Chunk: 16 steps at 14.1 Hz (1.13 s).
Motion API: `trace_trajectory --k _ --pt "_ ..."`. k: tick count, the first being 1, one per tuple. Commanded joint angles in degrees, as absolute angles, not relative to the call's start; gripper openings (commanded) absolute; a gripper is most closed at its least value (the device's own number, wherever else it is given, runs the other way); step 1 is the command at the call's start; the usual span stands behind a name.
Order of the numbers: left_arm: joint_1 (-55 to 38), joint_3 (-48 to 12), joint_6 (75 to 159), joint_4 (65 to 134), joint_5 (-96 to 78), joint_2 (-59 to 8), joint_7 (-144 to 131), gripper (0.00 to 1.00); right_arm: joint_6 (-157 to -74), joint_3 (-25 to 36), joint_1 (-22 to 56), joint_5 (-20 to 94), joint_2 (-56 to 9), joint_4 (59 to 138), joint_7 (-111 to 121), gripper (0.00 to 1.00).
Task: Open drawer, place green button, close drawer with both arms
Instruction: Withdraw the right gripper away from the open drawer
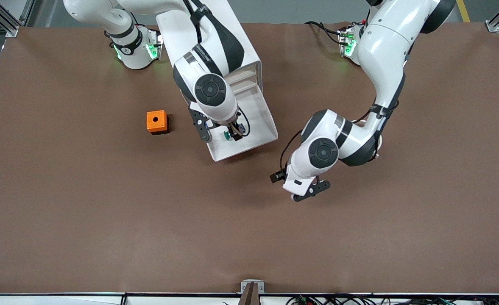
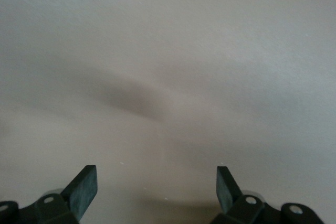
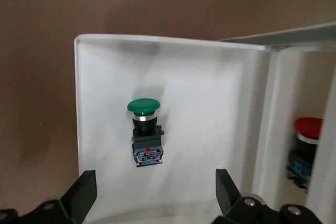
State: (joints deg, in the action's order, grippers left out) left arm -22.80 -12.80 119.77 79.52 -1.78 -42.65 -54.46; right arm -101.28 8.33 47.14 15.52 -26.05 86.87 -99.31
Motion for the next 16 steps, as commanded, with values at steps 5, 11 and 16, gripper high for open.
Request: trace_trajectory --k 5,11,16 --pt "-27.4 -12.1 129.7 86.1 1.7 -42.5 -62.7 1.0 -82.7 7.8 33.2 14.7 -14.0 83.7 -71.9 1.0" --pt "-32.6 -12.1 129.6 86.7 9.7 -43.3 -73.0 1.0 -77.1 7.9 20.9 8.0 -4.0 88.4 -42.0 1.0" --pt "-36.7 -12.6 129.3 88.2 9.4 -43.2 -75.1 1.0 -77.6 7.9 11.9 7.0 0.1 92.4 -23.8 1.0"
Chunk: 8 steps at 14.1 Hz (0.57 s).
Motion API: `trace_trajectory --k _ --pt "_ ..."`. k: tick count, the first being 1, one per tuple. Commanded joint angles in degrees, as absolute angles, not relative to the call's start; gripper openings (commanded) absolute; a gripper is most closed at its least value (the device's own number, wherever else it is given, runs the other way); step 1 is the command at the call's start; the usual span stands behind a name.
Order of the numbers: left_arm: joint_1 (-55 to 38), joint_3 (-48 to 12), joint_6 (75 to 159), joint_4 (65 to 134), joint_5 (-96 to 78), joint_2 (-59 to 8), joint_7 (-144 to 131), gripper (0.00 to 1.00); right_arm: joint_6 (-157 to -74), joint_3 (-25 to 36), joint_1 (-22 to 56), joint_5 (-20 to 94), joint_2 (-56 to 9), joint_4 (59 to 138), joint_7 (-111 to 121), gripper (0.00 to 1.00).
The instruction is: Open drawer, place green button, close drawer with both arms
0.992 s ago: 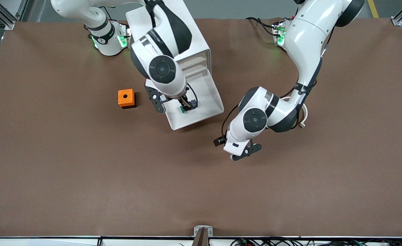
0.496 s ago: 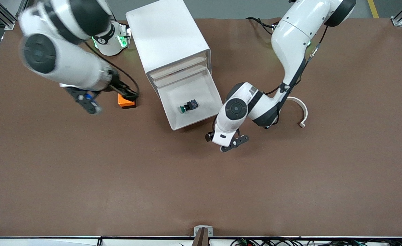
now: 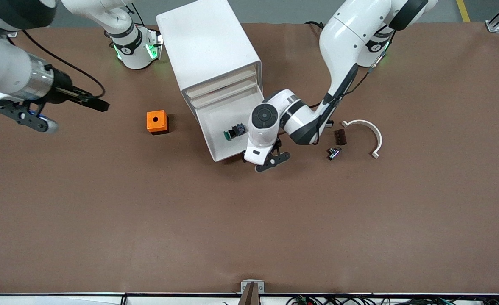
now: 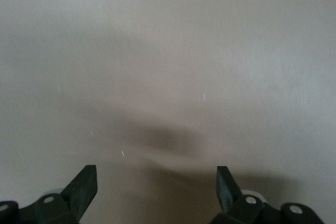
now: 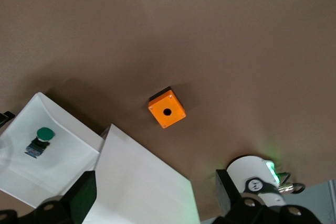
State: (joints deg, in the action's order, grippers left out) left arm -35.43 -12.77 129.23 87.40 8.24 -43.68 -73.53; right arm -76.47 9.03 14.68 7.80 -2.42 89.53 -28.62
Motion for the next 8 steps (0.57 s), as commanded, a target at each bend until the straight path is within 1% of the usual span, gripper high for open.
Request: trace_trajectory --k 1,3,8 --pt "-37.8 -12.7 129.3 88.1 9.2 -43.2 -74.8 1.0 -77.7 7.9 10.6 6.2 0.2 92.4 -21.5 1.0" --pt "-39.5 -13.0 129.2 88.2 8.7 -42.7 -75.1 1.0 -78.0 7.9 8.4 5.0 0.8 92.5 -16.2 1.0" --pt "-40.5 -17.7 129.2 88.4 8.6 -42.7 -79.4 1.0 -78.6 7.8 2.2 4.0 1.2 92.5 -5.6 1.0"
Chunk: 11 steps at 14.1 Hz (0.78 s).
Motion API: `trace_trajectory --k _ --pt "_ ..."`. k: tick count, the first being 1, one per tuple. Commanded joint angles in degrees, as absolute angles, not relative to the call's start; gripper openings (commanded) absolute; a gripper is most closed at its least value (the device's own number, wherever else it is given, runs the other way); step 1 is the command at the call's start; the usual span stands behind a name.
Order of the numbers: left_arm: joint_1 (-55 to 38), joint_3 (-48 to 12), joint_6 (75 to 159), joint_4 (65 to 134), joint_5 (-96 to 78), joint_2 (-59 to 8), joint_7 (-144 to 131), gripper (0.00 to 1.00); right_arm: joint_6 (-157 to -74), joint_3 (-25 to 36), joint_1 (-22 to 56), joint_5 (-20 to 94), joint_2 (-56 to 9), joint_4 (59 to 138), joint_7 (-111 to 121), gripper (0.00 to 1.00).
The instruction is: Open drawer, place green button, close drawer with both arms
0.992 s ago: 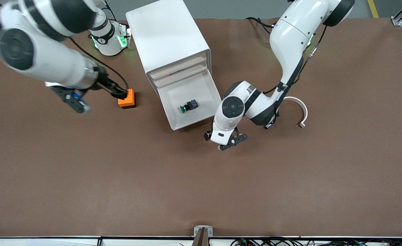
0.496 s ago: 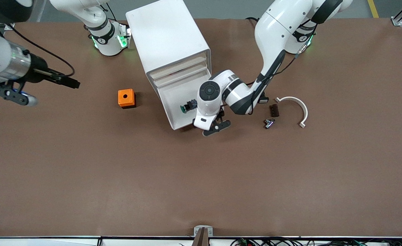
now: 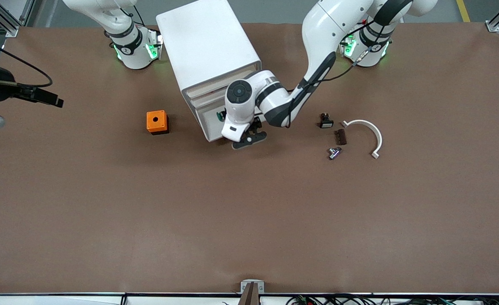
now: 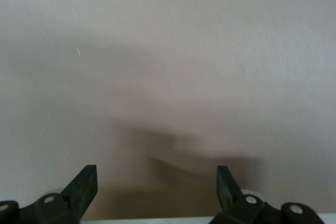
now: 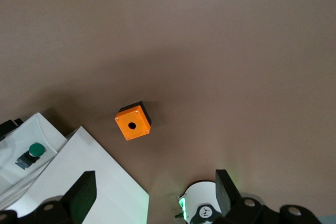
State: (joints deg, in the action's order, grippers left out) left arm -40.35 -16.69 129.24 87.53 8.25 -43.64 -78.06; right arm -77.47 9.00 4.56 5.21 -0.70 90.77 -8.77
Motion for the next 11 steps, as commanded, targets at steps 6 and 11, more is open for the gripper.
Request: trace_trajectory --k 6,11 --pt "-44.7 -18.5 129.4 88.6 8.6 -43.1 -85.2 1.0 -80.2 7.5 1.8 1.4 4.7 91.9 -3.5 1.0" --pt "-45.9 -18.8 129.7 88.5 6.6 -43.1 -85.4 1.0 -80.2 7.2 2.2 1.2 4.2 89.0 -4.4 1.0"
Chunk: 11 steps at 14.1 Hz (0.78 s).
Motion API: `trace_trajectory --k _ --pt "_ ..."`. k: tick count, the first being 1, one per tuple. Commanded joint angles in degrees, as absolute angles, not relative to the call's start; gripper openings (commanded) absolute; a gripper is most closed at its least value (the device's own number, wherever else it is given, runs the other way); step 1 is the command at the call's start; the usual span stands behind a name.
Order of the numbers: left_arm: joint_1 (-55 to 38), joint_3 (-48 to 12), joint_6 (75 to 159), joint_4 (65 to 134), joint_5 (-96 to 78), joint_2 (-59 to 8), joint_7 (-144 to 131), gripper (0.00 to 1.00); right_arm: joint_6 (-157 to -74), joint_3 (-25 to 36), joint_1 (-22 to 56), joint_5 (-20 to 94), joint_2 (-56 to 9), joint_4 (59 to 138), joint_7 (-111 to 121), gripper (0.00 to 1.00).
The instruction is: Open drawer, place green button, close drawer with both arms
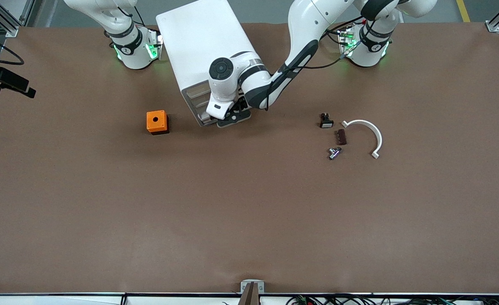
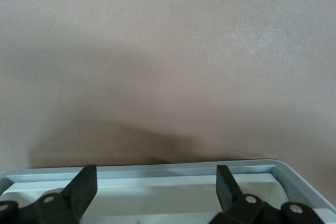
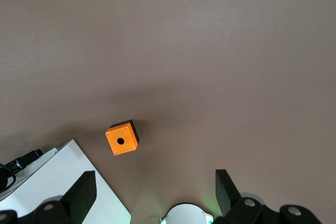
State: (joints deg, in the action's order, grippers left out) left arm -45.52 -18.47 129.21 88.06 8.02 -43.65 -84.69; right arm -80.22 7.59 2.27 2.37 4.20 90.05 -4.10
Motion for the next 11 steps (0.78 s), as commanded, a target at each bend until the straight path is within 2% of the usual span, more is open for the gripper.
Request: trace_trajectory --k 1,7,11 --pt "-46.4 -19.1 129.9 88.4 5.5 -43.0 -85.4 1.0 -80.2 7.2 2.2 1.2 4.1 88.5 -4.3 1.0" --pt "-47.9 -19.2 130.9 88.2 2.6 -42.8 -85.8 1.0 -80.6 7.3 1.9 1.3 4.0 88.0 -4.0 1.0" --pt "-43.4 -17.8 130.9 87.5 3.8 -42.5 -83.7 1.0 -81.0 7.3 2.1 1.1 4.0 88.0 -3.7 1.0"
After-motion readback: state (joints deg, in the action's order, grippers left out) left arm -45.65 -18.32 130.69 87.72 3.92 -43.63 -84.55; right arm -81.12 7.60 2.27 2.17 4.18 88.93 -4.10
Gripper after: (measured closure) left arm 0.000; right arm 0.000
